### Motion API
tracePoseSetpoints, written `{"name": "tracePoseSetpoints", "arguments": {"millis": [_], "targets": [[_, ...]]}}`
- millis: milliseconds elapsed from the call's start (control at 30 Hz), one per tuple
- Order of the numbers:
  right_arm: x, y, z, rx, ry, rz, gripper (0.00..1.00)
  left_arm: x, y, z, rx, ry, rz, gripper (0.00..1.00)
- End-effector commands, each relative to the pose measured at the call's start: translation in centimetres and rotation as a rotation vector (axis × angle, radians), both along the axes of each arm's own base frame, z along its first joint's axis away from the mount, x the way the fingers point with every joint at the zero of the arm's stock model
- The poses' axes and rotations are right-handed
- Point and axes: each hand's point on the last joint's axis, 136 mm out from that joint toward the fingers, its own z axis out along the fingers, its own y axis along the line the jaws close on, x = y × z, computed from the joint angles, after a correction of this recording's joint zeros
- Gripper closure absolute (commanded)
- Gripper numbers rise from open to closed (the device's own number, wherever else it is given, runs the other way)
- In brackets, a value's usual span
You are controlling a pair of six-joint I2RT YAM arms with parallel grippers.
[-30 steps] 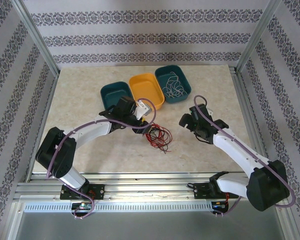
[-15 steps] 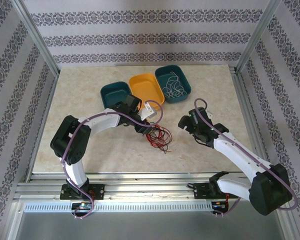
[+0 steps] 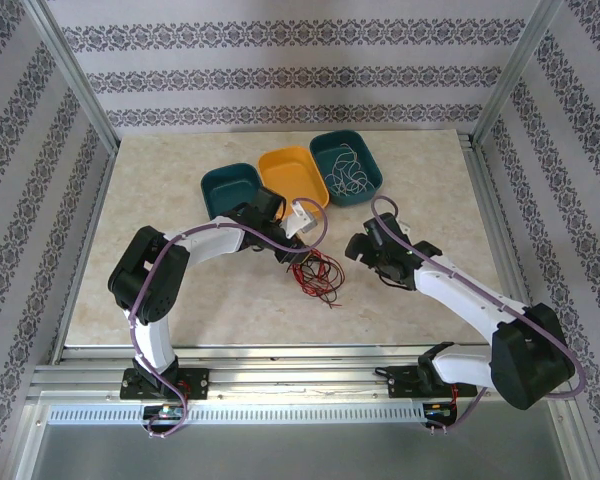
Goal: Untangle the cables
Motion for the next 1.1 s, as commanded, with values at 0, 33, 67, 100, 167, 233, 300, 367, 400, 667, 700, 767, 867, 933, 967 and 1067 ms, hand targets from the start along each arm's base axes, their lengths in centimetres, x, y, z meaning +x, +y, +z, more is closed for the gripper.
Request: {"name": "tracePoseSetpoints", "arguments": {"millis": [0, 33, 67, 100, 167, 233, 300, 367, 400, 667, 700, 767, 867, 933, 967, 1067], "targets": [[1.3, 1.3, 1.5, 0.026, -0.056, 0.040, 0.02, 0.9, -0.9, 1.8, -0.092, -0.025, 0.015, 0.72], [1.3, 1.5, 1.5, 0.033, -0.061, 0.043, 0.02, 1.0, -1.0, 1.9, -0.097, -0.027, 0.020, 0.74], [1.4, 1.6, 1.4, 0.041, -0.065, 0.047, 0.02, 1.0, -1.0, 1.8, -0.095, -0.026, 0.023, 0.76], [1.4, 1.9, 1.4, 0.053, -0.069, 0.056, 0.02, 1.1, -1.0, 1.7, -0.093, -0.025, 0.025, 0.78], [1.5, 2.2, 1.6, 0.072, -0.077, 0.066, 0.02, 1.1, -1.0, 1.4, -0.092, -0.018, 0.028, 0.82], [1.5, 2.4, 1.6, 0.080, -0.078, 0.071, 0.02, 1.2, -1.1, 1.4, -0.095, -0.017, 0.032, 0.87], [1.4, 2.4, 1.5, 0.083, -0.077, 0.071, 0.02, 1.2, -1.0, 1.3, -0.096, -0.012, 0.040, 0.93], [1.3, 2.3, 1.5, 0.082, -0.077, 0.071, 0.02, 1.5, -1.1, 1.6, -0.106, -0.015, 0.058, 1.00], [1.3, 2.3, 1.5, 0.082, -0.078, 0.070, 0.02, 1.6, -1.1, 1.9, -0.112, -0.020, 0.067, 1.00], [1.4, 2.4, 1.2, 0.088, -0.075, 0.074, 0.02, 1.1, -0.4, 5.8, -0.176, -0.043, 0.139, 1.00], [1.3, 2.5, 0.9, 0.088, -0.066, 0.076, 0.02, 0.9, -0.2, 6.2, -0.180, -0.045, 0.150, 1.00], [1.2, 2.7, 0.4, 0.093, -0.044, 0.084, 0.04, 0.5, 0.2, 6.9, -0.191, -0.043, 0.170, 1.00], [1.1, 3.4, -0.4, 0.113, -0.019, 0.104, 0.07, -0.2, 0.6, 7.9, -0.214, -0.034, 0.190, 1.00], [1.1, 3.6, -0.7, 0.120, -0.009, 0.108, 0.08, -0.8, 0.8, 8.5, -0.228, -0.025, 0.196, 1.00], [1.1, 3.7, -0.9, 0.124, -0.005, 0.110, 0.09, -1.0, 0.9, 8.9, -0.235, -0.021, 0.197, 1.00], [1.2, 4.3, -1.2, 0.140, 0.004, 0.128, 0.13, -1.3, 1.1, 10.0, -0.248, -0.022, 0.207, 1.00]]}}
